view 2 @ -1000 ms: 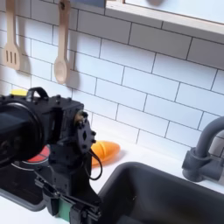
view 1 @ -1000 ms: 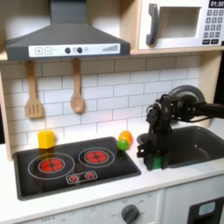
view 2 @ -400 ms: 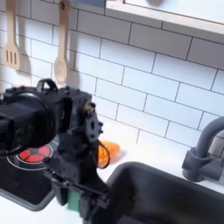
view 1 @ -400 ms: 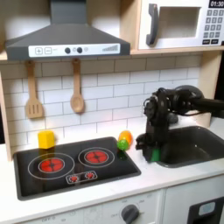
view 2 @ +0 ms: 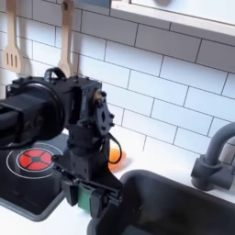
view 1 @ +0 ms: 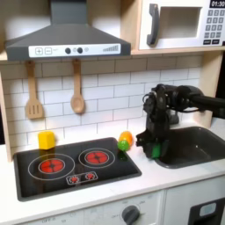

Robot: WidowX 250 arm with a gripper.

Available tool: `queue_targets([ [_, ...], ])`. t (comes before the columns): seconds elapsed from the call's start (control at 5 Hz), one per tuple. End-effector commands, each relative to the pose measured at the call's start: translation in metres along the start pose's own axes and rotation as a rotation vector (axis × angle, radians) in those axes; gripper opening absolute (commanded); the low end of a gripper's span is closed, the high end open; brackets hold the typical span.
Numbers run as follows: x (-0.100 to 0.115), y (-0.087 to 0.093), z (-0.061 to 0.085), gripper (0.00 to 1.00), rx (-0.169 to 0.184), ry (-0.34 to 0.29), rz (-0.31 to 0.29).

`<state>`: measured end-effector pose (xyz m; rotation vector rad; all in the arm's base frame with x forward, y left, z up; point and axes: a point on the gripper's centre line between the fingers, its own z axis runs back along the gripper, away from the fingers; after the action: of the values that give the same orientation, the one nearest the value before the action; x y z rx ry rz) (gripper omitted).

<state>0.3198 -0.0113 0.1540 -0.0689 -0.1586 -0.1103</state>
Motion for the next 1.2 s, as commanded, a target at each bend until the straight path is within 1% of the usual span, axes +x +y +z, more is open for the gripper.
queue_targets([
  [0.0,-0.004,-0.019,-0.011,0.0,-0.002,0.025,-0.045],
  [0.2,-0.006,-0.036,-0.018,0.0,-0.014,0.04,-0.093],
  [0.4,-0.009,-0.047,-0.024,0.0,-0.009,0.044,-0.126],
  [0.6,-0.009,-0.053,-0.031,0.0,-0.004,0.053,-0.135],
  [1.0,-0.007,-0.046,-0.055,0.0,0.042,0.079,-0.114],
])
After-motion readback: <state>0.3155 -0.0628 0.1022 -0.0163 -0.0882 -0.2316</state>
